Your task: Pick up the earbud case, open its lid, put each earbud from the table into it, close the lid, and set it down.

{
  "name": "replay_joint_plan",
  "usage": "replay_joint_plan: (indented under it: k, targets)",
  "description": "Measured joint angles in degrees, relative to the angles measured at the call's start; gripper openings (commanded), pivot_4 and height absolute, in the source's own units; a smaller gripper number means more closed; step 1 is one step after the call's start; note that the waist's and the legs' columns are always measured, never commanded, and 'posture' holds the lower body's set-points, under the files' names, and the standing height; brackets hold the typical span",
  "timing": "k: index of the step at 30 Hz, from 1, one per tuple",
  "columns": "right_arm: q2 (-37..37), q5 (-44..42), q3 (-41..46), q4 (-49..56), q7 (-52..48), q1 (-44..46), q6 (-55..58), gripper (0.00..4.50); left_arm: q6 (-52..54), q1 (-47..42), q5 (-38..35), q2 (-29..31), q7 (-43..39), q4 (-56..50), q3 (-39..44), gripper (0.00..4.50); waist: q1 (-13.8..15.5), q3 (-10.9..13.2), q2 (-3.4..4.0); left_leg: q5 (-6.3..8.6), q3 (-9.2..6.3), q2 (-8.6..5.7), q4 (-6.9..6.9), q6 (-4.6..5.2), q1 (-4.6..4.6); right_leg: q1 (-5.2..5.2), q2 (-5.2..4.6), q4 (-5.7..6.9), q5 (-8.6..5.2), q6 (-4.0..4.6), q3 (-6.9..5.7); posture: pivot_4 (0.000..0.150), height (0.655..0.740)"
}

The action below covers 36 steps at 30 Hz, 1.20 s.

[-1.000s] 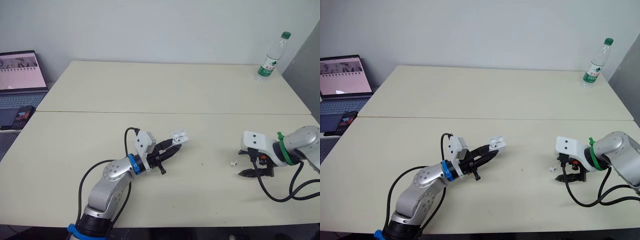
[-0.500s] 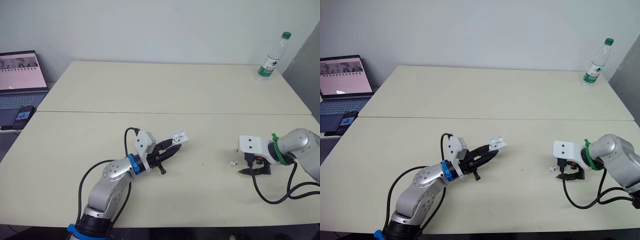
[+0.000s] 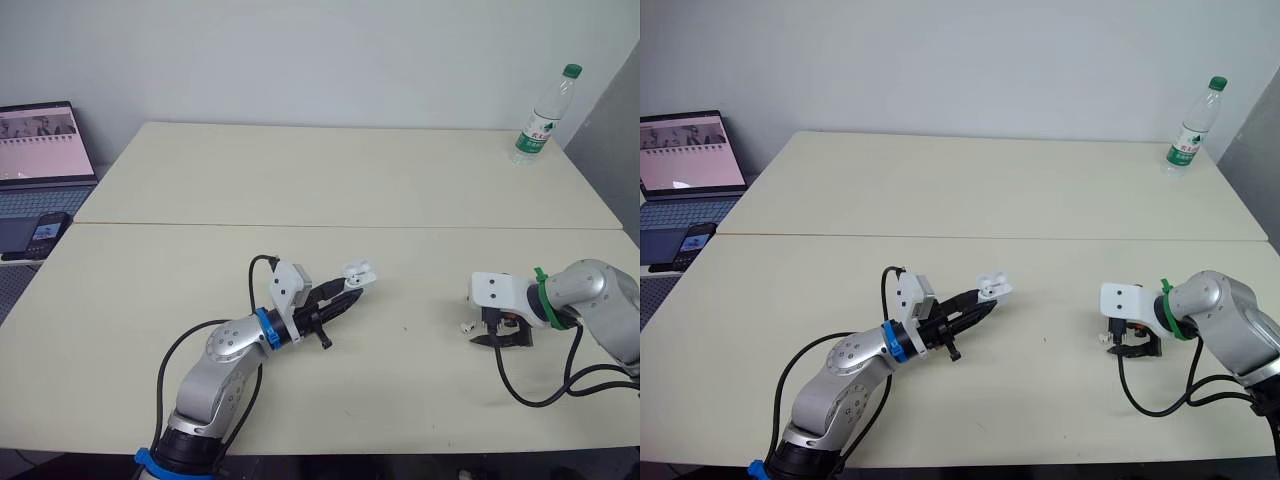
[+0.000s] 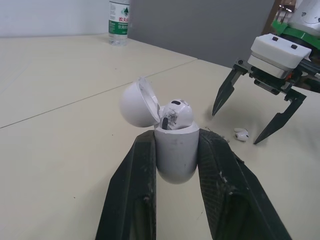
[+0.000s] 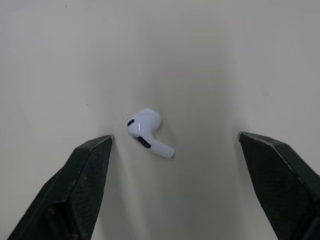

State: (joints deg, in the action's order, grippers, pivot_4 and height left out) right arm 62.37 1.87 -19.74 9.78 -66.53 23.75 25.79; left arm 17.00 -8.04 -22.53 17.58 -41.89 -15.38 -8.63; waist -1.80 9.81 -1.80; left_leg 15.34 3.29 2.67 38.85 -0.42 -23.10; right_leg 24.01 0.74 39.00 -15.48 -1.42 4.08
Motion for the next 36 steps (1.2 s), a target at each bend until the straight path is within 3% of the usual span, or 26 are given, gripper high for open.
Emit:
replay_joint_plan:
  k: [23, 36]
  targets:
    - [-3.6, 3.6, 1.2, -3.1, 0.2, 4.8, -1.7, 4.19, -0.1, -0.1, 0.0, -0.3, 0.0, 0.0, 0.0, 0.78, 0.0, 0.0, 0.00, 0.00, 0.00, -0.01, 0.00, 0.00, 0.17, -0.19, 0.04, 0.00, 0.00, 0.01, 0.01, 0.150, 0.7362]
    - [-7.4, 1.3, 1.3, 2.9, 1.1, 6.1, 29.3, 4.19, -0.2, -0.1, 0.1, -0.6, 0.0, 0.1, 0.0, 0.78, -0.1, 0.0, 0.00, 0.00, -0.02, 0.01, 0.01, 0.00, 0.18, -0.21, -0.02, 0.01, 0.01, 0.01, 0.01, 0.150, 0.7362]
